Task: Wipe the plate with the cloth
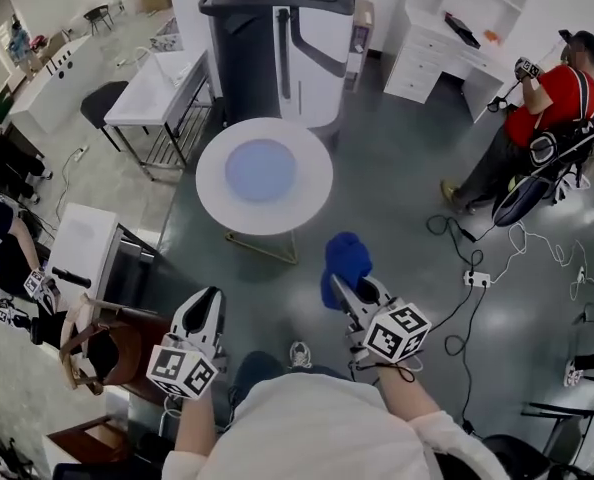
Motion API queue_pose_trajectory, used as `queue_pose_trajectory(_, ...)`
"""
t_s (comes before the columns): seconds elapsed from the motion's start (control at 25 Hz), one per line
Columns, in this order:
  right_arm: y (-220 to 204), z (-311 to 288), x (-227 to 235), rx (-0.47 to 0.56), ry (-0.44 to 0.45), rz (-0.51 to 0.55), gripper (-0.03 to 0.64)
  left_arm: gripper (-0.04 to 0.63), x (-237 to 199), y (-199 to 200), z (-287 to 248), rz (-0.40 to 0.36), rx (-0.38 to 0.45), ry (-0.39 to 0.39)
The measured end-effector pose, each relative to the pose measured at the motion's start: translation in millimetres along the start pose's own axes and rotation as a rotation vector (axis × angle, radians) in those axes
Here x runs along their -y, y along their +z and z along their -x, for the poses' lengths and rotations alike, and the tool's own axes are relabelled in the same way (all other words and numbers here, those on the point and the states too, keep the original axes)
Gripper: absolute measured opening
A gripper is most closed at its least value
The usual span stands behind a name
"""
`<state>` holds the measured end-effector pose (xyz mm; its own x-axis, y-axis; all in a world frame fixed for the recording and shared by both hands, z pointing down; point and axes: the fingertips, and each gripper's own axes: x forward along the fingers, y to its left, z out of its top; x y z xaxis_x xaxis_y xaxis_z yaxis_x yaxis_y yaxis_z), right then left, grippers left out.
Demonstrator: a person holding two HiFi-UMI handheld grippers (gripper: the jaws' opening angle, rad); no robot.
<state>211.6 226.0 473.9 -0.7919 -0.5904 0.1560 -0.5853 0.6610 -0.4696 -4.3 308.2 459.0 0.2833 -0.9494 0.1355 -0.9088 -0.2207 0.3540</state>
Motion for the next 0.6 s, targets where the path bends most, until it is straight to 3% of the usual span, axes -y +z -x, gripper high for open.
queue_pose_trajectory(0.24,6,-48,5,-0.007,-0.018,0.001,0.089,0.060,-39,11,-27,0.005,-0.007,-0.029)
queue_pose_trajectory(0.6,23,-121,-8,0.062,-0.104,-0.009,0.089,0.060,-113,52,-68,-0.026,-0.041,-0.129)
